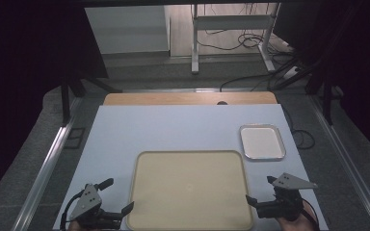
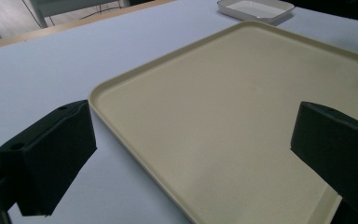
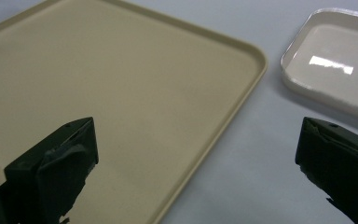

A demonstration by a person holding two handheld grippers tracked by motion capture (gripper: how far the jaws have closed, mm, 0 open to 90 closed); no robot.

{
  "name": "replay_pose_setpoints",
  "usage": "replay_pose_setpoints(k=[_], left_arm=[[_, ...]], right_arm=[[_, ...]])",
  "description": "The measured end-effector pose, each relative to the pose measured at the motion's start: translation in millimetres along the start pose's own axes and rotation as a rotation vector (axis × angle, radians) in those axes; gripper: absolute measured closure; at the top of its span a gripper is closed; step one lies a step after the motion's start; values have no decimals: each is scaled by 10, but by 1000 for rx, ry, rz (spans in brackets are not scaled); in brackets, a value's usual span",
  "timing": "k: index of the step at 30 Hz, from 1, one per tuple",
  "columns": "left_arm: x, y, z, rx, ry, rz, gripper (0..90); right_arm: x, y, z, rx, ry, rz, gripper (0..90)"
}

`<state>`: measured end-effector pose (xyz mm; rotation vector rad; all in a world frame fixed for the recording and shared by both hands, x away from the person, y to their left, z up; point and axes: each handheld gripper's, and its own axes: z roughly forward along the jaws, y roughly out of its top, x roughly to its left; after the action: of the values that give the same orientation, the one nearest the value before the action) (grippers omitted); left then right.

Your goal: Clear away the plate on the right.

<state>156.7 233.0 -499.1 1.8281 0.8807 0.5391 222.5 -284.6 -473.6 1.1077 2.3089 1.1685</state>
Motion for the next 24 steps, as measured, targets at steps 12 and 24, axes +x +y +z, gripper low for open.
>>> replay_pose_setpoints(k=[12, 24], left_arm=[[-23, 2, 6, 14, 0, 24, 0], [-18, 1, 7, 16, -2, 21, 0]], right_arm=[[2, -4, 21, -20, 2, -3, 0], [-16, -7, 32, -8, -17, -4, 0]])
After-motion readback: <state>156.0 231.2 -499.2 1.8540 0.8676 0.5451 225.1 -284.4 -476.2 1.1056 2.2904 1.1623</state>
